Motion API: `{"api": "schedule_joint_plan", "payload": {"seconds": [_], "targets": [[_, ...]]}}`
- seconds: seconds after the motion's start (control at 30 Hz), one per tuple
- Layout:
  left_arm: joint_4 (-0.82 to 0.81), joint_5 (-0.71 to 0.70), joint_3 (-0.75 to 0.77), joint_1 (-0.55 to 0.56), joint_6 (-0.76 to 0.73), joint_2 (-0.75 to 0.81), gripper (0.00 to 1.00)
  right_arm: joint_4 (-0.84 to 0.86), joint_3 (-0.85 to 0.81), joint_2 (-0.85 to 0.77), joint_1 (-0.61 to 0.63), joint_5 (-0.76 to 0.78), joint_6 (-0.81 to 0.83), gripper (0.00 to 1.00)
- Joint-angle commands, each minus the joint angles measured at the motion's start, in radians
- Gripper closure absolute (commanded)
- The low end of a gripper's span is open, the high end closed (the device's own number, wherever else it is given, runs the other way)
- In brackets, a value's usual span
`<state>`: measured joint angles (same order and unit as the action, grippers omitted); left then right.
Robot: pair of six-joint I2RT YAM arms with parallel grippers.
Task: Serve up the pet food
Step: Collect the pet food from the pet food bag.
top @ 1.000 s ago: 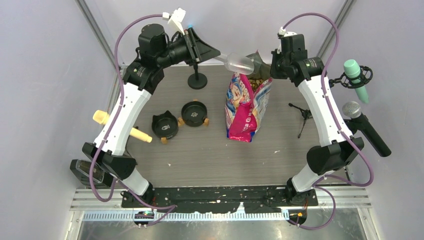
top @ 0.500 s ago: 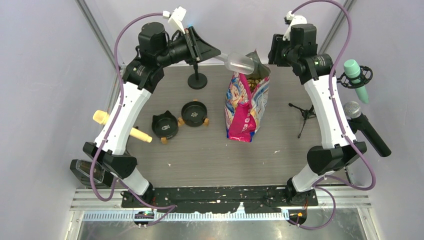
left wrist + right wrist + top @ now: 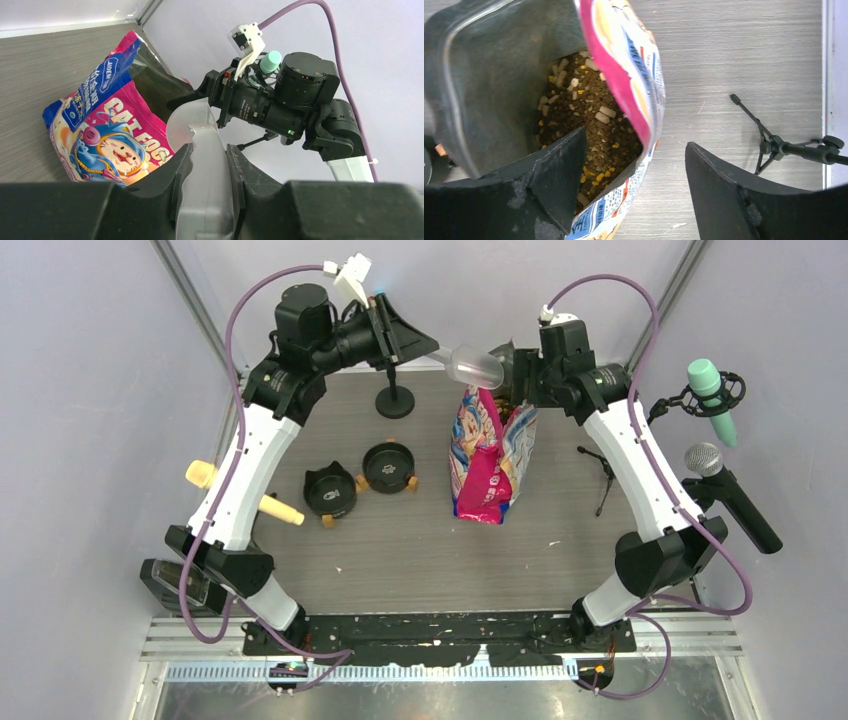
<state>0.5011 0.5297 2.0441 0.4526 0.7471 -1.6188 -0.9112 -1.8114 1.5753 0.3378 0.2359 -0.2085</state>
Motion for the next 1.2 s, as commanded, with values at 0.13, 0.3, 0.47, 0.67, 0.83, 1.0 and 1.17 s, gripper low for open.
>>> {"api": "schedule_joint_plan", "payload": {"seconds": [0.13,0.3,0.47,0.67,0.83,1.0,1.17], "targets": [[-0.011,-0.026,-0.003,-0.007,-0.031,0.044,1.00,-0.030,-0.023,0.048,-0.006,0.066,-0.050,0.33],[-0.009,-0.031,-0.023,-0.008,-0.035,0.056,1.00,-0.028,-0.017,0.078,-0.006,0.037,-0.064,0.34],[-0.010,-0.030,-0.030,-0.008,-0.046,0.066,1.00,-0.026,0.002,0.078,-0.006,0.021,-0.078,0.58],[-0.011,-0.025,-0.040,-0.008,-0.044,0.071,1.00,0.011,0.001,0.038,-0.015,0.032,-0.033,0.95],[-0.015,-0.022,-0.047,-0.008,-0.041,0.071,1.00,0.072,-0.013,-0.012,-0.055,0.019,0.050,0.95],[-0.009,-0.022,-0.044,-0.008,-0.041,0.069,1.00,0.107,-0.052,-0.033,-0.097,-0.001,0.138,0.95],[-0.004,-0.020,-0.035,-0.008,-0.043,0.062,1.00,0.137,-0.048,-0.030,-0.113,-0.038,0.188,0.95]]}}
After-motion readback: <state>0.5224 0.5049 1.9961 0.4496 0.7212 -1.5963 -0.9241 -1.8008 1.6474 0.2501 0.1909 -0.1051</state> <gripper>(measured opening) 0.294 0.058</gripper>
